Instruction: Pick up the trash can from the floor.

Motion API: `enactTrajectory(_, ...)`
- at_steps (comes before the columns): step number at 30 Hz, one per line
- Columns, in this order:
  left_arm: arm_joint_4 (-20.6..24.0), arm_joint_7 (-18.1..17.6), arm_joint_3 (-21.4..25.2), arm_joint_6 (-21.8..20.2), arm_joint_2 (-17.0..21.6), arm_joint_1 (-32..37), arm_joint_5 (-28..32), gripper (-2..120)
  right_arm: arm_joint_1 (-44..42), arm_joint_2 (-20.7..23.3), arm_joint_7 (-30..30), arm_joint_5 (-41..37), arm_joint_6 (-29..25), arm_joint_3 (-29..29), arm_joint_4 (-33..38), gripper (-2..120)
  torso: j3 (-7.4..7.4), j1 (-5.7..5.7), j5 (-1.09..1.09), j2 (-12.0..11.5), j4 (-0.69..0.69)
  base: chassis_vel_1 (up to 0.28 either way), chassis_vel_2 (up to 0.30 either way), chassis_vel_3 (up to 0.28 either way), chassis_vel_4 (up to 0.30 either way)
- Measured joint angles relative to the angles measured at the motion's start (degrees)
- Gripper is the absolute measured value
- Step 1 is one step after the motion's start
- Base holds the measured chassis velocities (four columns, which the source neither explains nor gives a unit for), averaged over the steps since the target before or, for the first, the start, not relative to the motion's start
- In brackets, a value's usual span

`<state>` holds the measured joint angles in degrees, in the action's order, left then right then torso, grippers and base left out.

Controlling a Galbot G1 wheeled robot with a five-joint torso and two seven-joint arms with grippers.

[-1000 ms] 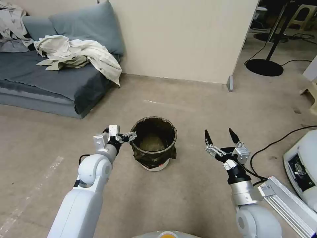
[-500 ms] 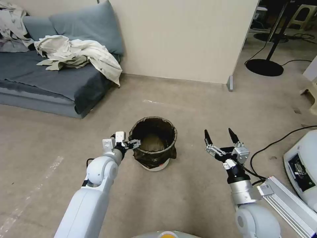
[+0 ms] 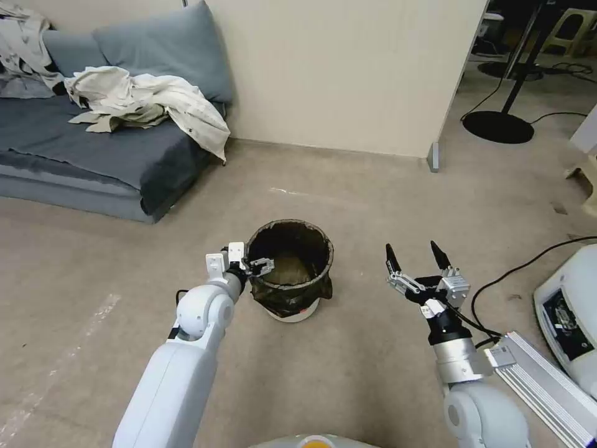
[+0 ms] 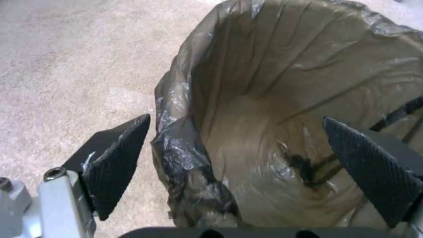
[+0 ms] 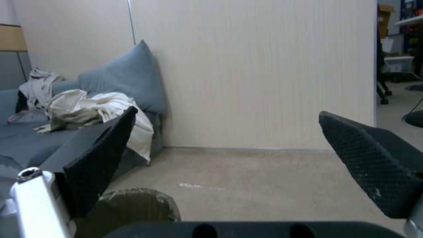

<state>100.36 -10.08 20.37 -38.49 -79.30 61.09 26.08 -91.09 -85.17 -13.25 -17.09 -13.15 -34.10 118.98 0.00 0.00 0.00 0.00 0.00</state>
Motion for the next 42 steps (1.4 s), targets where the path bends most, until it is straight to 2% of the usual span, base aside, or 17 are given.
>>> enactTrajectory(16, -4.5, -1.3, 0.1, 0.0, -1.1, -1.5, -2.2, 95, 0.2, 0.3, -0.1, -0.4, -0.4, -0.2, -0.7, 100, 0.0, 0.0, 0.0, 0.0, 0.0, 0.0, 0.0, 0.0, 0.0)
enactTrajectory(23, -6.2, -1.5, 0.2, 0.1, -1.4, -1.6, -3.0, 82, 0.2, 0.2, -0.2, -0.4, -0.7, -0.1, -0.8, 100, -0.01, -0.01, 0.01, 0.0, 0.01, 0.0, 0.0, 0.0, 0.0)
enactTrajectory(26, -6.5, -1.5, 0.2, 0.1, -1.5, -1.5, -3.2, 80, 0.2, 0.2, -0.2, -0.5, -0.7, -0.1, -0.9, 100, -0.02, 0.0, 0.02, 0.0, 0.01, 0.0, 0.0, 0.0, 0.0)
enactTrajectory(29, -6.6, -1.5, 0.2, 0.1, -1.7, -1.4, -3.3, 73, 0.2, 0.3, -0.2, -0.5, -0.8, -0.1, -0.9, 100, -0.02, -0.01, 0.02, 0.0, 0.01, 0.0, 0.0, 0.0, 0.0)
enactTrajectory(31, -6.6, -1.5, 0.2, 0.1, -1.8, -1.2, -3.4, 62, 0.1, 0.3, -0.2, -0.6, -0.9, -0.1, -0.9, 100, -0.02, -0.01, 0.01, 0.0, 0.01, 0.0, 0.0, 0.0, 0.0)
enactTrajectory(32, -6.6, -1.5, 0.2, 0.1, -1.8, -1.2, -3.4, 62, 0.1, 0.3, -0.2, -0.6, -0.9, -0.1, -0.9, 100, -0.02, -0.01, 0.01, 0.0, 0.01, 0.0, 0.0, 0.0, 0.0)
enactTrajectory(35, -6.6, -1.5, 0.3, 0.1, -2.0, -1.0, -3.6, 48, 0.1, 0.3, -0.3, -0.6, -1.1, -0.2, -0.9, 100, -0.02, -0.01, 0.01, 0.0, 0.01, 0.0, 0.0, 0.0, 0.0)
enactTrajectory(36, -6.6, -1.5, 0.3, 0.1, -2.0, -1.0, -3.6, 48, 0.1, 0.3, -0.3, -0.6, -1.1, -0.2, -0.9, 100, -0.02, -0.01, 0.01, 0.0, 0.01, 0.0, 0.0, 0.0, 0.0)
enactTrajectory(38, -6.6, -1.5, 0.5, 0.1, -2.1, -0.7, -3.8, 37, 0.1, 0.3, -0.3, -0.6, -1.2, -0.1, -1.0, 100, -0.02, -0.01, 0.01, 0.0, 0.01, 0.0, 0.0, 0.0, 0.0)
enactTrajectory(40, -6.6, -1.5, 0.6, 0.1, -2.2, -0.6, -3.8, 33, 0.2, 0.3, -0.4, -0.7, -1.2, -0.1, -1.0, 100, -0.02, -0.01, 0.02, 0.0, 0.01, 0.0, 0.0, 0.0, 0.0)
enactTrajectory(42, -6.5, -1.7, 0.8, 0.1, -2.2, -0.3, -3.8, 24, 0.2, 0.3, -0.4, -0.7, -1.2, -0.1, -1.1, 100, -0.02, -0.01, 0.01, 0.0, 0.02, 0.0, 0.0, 0.0, 0.0)
